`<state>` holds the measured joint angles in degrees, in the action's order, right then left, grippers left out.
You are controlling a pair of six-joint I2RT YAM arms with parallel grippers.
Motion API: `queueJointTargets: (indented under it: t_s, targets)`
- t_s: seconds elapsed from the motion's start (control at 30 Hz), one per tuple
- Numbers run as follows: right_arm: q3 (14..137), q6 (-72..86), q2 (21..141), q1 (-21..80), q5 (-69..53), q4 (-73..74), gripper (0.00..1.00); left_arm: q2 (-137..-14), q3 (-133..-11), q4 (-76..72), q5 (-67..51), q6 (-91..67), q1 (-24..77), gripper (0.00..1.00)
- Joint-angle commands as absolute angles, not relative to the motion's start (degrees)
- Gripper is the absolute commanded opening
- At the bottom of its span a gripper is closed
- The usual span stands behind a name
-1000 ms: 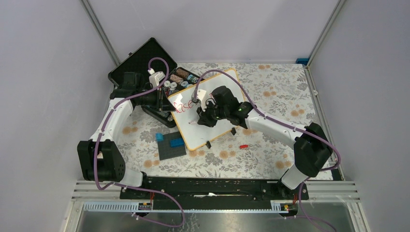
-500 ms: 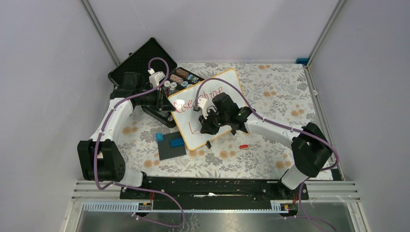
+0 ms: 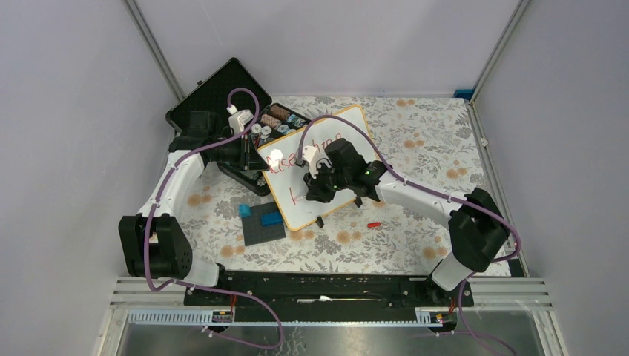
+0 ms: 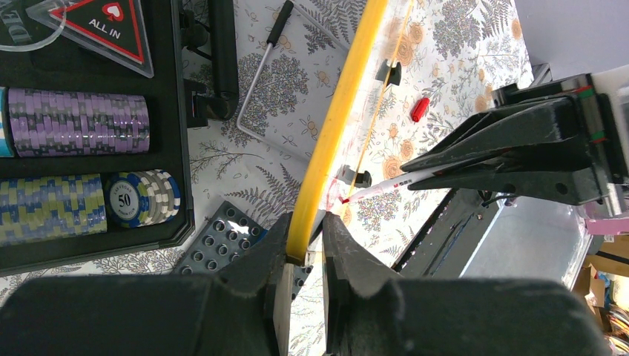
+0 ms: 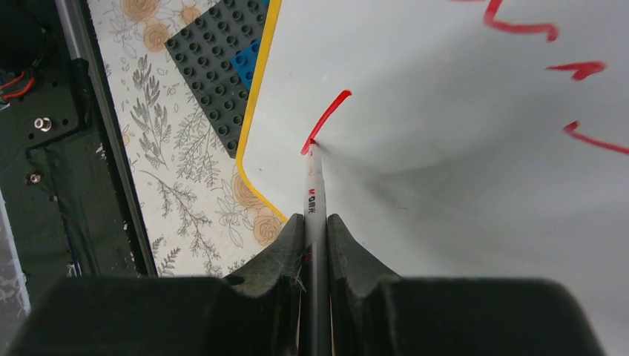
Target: Write a sentence on the whiteboard
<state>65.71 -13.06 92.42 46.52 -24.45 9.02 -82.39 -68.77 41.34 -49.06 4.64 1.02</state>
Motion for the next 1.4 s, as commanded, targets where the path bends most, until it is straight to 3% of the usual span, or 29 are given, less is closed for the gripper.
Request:
queueJointTargets:
  t_s: [0.0,1.37]
  targets:
    - [69.9,-14.2,92.9,46.8,-21.0,8.1,0.0,-82.7,-68.8,39.1,-46.0,7.2,1.7,0.0]
    - [65.3,-16.1,90.2,45.6,-22.1,9.8,0.0,-82.4,-68.6,39.1,-45.8,7.5,1.7,0.0]
